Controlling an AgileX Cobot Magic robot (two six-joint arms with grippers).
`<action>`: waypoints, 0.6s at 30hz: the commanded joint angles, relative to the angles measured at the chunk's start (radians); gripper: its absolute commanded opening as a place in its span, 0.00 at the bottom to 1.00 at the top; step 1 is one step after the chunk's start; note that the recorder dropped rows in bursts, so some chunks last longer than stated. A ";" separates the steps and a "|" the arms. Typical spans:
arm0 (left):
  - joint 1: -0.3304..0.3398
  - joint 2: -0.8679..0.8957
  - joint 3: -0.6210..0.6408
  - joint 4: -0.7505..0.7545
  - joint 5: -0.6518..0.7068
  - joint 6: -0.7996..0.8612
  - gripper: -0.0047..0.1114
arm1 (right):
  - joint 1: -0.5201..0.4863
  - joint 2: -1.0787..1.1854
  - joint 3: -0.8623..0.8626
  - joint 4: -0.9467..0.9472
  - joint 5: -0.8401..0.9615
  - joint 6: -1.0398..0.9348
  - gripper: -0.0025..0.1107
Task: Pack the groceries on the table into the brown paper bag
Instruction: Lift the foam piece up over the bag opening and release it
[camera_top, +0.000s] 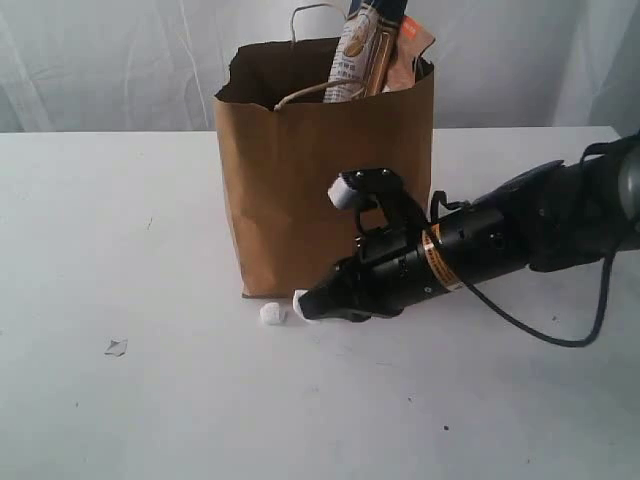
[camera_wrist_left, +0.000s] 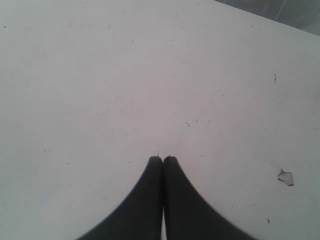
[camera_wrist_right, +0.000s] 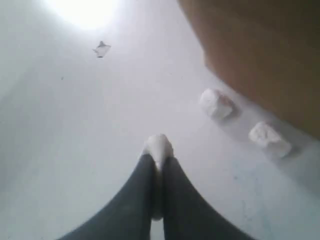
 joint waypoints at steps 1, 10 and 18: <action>-0.002 -0.006 0.005 0.002 0.001 -0.005 0.04 | -0.002 -0.094 0.090 -0.003 -0.003 0.022 0.02; -0.002 -0.006 0.005 0.002 0.001 -0.005 0.04 | -0.002 -0.427 0.195 -0.003 0.206 0.028 0.02; -0.002 -0.006 0.005 0.002 0.001 -0.005 0.04 | -0.002 -0.682 0.191 -0.003 0.874 0.010 0.02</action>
